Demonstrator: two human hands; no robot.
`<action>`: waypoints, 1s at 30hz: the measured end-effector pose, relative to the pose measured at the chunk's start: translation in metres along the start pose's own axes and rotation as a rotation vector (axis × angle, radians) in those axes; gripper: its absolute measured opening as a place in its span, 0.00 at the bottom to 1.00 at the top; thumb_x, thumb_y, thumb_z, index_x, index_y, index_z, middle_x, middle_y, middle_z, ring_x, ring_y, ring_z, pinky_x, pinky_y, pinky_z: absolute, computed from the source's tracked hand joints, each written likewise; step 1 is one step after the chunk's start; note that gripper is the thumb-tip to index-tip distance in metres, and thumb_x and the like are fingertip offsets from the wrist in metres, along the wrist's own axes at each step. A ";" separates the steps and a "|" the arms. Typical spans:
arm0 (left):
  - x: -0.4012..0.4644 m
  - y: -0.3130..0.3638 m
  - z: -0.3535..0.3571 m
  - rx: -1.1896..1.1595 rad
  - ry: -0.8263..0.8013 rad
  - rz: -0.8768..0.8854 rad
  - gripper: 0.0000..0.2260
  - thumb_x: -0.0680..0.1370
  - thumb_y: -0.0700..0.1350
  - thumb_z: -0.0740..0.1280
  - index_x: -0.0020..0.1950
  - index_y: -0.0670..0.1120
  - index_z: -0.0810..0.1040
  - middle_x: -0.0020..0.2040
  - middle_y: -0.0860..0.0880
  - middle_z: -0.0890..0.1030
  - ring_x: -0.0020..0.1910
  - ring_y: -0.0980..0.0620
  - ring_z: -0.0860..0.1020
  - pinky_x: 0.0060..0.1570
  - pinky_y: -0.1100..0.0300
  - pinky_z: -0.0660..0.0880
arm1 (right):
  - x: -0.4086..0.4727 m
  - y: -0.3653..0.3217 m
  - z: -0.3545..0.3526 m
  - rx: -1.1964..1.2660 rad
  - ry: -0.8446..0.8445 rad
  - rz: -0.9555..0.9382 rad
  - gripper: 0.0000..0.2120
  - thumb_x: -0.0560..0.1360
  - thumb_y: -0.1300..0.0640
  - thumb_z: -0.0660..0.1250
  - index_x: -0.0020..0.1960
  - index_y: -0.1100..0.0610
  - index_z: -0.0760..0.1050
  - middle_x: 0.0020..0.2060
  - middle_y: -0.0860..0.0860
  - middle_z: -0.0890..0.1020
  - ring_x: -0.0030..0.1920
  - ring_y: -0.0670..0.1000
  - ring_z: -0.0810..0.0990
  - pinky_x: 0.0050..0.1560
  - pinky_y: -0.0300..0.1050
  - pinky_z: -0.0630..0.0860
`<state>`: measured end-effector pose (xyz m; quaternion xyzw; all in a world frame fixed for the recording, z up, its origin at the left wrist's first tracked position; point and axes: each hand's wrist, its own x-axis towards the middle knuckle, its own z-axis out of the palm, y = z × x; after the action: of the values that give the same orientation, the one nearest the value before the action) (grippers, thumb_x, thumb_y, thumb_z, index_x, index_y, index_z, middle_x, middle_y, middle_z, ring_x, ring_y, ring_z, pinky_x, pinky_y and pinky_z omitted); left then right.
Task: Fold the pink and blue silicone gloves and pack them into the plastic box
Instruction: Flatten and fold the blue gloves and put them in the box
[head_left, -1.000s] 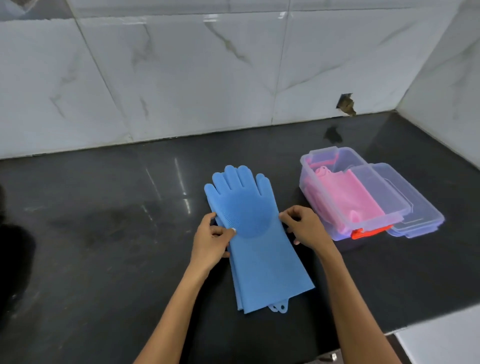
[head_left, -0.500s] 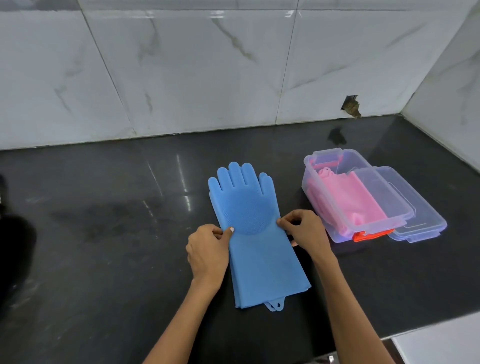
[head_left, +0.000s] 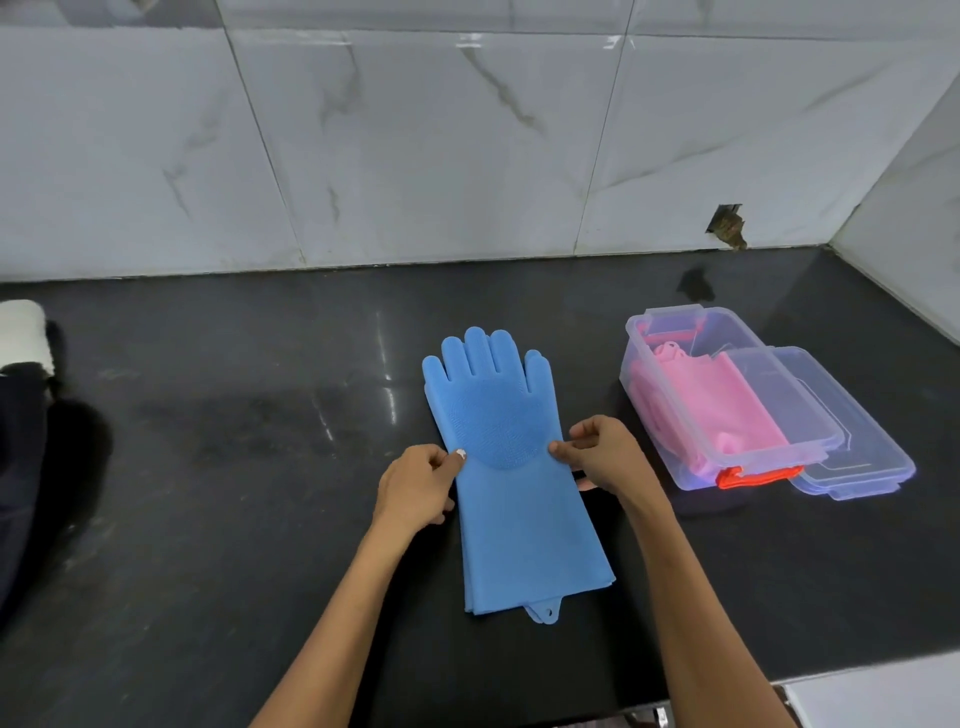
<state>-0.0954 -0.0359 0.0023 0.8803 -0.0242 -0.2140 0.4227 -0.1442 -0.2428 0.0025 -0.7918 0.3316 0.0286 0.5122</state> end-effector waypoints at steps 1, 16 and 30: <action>0.000 -0.003 -0.005 -0.036 -0.039 0.004 0.15 0.79 0.53 0.61 0.43 0.41 0.76 0.39 0.48 0.82 0.32 0.53 0.79 0.32 0.60 0.78 | -0.001 -0.002 0.003 -0.016 -0.012 0.004 0.12 0.70 0.56 0.74 0.45 0.53 0.70 0.43 0.51 0.81 0.42 0.52 0.83 0.47 0.52 0.82; -0.033 -0.060 -0.046 0.205 0.404 0.131 0.17 0.70 0.51 0.73 0.33 0.47 0.67 0.29 0.51 0.74 0.26 0.54 0.70 0.26 0.60 0.69 | -0.038 -0.006 0.059 -0.168 -0.035 -0.324 0.07 0.69 0.55 0.74 0.40 0.53 0.75 0.37 0.47 0.80 0.36 0.46 0.77 0.37 0.41 0.73; -0.025 -0.074 -0.080 1.218 0.030 1.012 0.24 0.68 0.38 0.74 0.64 0.46 0.77 0.59 0.47 0.81 0.59 0.47 0.79 0.54 0.54 0.79 | -0.026 -0.002 0.021 -1.155 -0.115 -1.434 0.23 0.59 0.61 0.80 0.53 0.51 0.83 0.49 0.49 0.84 0.52 0.52 0.83 0.54 0.45 0.79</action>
<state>-0.0962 0.0758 -0.0007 0.8417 -0.5286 0.0670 -0.0871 -0.1569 -0.2121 0.0037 -0.9377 -0.3302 -0.0952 -0.0516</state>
